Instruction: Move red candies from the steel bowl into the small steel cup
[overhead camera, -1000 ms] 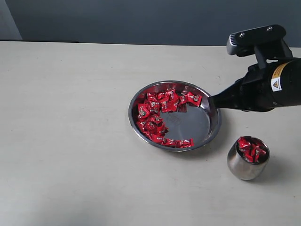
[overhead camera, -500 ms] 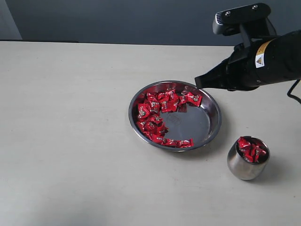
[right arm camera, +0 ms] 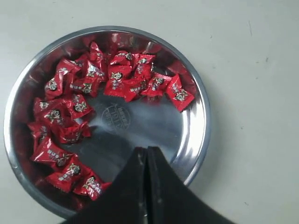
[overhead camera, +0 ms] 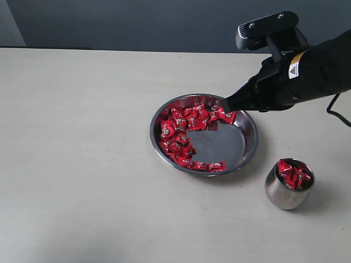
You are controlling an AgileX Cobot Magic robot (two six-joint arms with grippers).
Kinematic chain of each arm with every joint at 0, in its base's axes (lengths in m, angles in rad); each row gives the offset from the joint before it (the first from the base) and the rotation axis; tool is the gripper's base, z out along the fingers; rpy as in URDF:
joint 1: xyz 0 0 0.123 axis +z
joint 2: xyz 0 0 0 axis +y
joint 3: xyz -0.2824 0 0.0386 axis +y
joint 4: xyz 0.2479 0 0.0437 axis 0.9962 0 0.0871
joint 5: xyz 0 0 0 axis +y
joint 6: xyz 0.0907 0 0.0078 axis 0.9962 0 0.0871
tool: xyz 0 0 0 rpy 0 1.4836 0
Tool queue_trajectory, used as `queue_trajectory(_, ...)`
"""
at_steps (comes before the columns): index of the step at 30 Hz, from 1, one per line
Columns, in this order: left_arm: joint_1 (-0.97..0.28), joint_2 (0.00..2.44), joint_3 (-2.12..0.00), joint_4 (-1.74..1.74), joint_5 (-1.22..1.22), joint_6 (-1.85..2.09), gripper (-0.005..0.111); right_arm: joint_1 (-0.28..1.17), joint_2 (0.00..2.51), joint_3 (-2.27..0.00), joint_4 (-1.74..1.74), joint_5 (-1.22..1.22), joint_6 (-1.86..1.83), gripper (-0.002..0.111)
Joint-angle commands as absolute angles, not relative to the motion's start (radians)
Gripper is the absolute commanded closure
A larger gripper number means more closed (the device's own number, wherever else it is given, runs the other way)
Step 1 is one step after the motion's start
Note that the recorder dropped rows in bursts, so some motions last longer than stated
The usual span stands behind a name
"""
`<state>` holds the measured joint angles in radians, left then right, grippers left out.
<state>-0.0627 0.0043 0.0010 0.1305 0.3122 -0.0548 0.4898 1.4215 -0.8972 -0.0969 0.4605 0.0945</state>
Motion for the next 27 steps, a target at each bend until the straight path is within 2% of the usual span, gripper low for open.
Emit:
queue_trajectory(1, -0.071, 0.000, 0.000, 0.132, 0.307, -0.060, 0.106, 0.489, 1.424, -0.903, -0.046, 0.467, 0.080, 0.109)
queue_trajectory(6, -0.071, 0.000, 0.000, 0.132, 0.307, -0.060, 0.106, 0.489, 1.414, -0.903, -0.303, 0.534, 0.080, 0.109)
queue_trajectory(10, -0.071, 0.000, 0.000, 0.132, 0.307, -0.060, 0.106, 0.489, 1.411, -0.903, -0.381, 0.585, 0.087, 0.109)
queue_trajectory(18, -0.071, 0.000, 0.000, 0.132, 0.307, -0.060, 0.106, 0.489, 1.411, -0.903, -0.697, 0.866, 0.087, 0.109)
queue_trajectory(24, -0.071, 0.000, 0.000, 0.132, 0.307, -0.060, 0.106, 0.489, 1.382, -0.903, -0.706, 0.856, 0.146, 0.109)
queue_trajectory(27, -0.071, 0.000, 0.000, 0.132, 0.307, -0.060, 0.106, 0.489, 1.289, -0.885, -0.705, 0.715, 0.215, 0.109)
